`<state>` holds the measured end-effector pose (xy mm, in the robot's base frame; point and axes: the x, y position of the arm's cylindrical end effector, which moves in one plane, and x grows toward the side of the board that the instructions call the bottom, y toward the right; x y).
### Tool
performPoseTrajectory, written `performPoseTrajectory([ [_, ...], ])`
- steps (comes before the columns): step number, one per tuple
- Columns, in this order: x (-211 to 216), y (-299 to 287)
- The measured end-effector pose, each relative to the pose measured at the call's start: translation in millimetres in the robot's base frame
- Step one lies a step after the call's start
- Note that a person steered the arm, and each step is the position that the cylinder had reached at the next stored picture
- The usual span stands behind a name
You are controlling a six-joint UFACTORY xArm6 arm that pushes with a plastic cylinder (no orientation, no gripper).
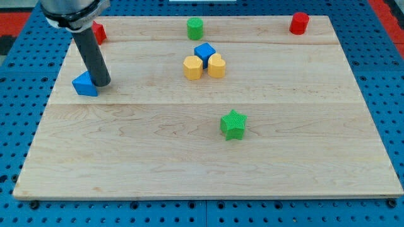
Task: Move the green star towards bottom right corner of the board
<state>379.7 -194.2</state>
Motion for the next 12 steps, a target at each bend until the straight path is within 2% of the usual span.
performPoseTrajectory([
  [1, -59, 15],
  [4, -69, 273],
  [6, -76, 309],
  [8, 1, 373],
  [9, 12, 388],
  [10, -5, 369],
  [11, -34, 386],
  [12, -38, 419],
])
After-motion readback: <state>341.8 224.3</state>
